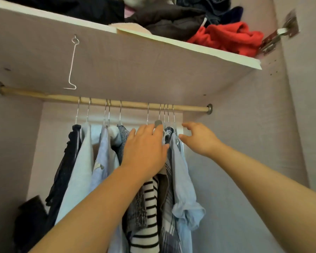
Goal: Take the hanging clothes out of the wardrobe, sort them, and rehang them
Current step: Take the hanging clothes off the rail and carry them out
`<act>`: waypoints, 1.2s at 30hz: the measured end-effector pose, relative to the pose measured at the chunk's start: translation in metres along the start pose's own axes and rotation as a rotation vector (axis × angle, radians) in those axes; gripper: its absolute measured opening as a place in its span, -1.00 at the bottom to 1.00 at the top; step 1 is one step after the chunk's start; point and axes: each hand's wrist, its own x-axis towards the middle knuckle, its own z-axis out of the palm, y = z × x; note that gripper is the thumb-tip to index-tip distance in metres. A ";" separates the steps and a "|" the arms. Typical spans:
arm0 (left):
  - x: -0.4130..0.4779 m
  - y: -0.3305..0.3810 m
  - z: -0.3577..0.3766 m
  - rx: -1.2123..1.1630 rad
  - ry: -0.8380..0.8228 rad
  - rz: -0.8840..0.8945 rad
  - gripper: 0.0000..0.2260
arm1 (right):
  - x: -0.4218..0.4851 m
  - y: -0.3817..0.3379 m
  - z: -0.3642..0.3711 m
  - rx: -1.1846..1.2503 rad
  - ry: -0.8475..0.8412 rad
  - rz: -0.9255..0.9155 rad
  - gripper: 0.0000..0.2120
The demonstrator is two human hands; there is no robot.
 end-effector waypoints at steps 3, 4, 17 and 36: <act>0.023 -0.011 0.011 -0.053 0.035 0.027 -0.56 | 0.030 0.000 0.010 -0.022 0.012 0.059 -0.51; 0.029 -0.015 0.015 -0.068 0.041 0.040 -0.57 | 0.037 0.001 0.013 -0.027 0.010 0.084 -0.52; 0.062 -0.025 0.036 -0.154 -0.008 0.039 -0.60 | 0.107 0.031 0.038 0.396 0.011 0.296 -0.61; 0.064 -0.005 0.057 -0.159 0.089 0.026 -0.59 | 0.152 0.059 0.044 0.329 -0.180 0.152 -0.86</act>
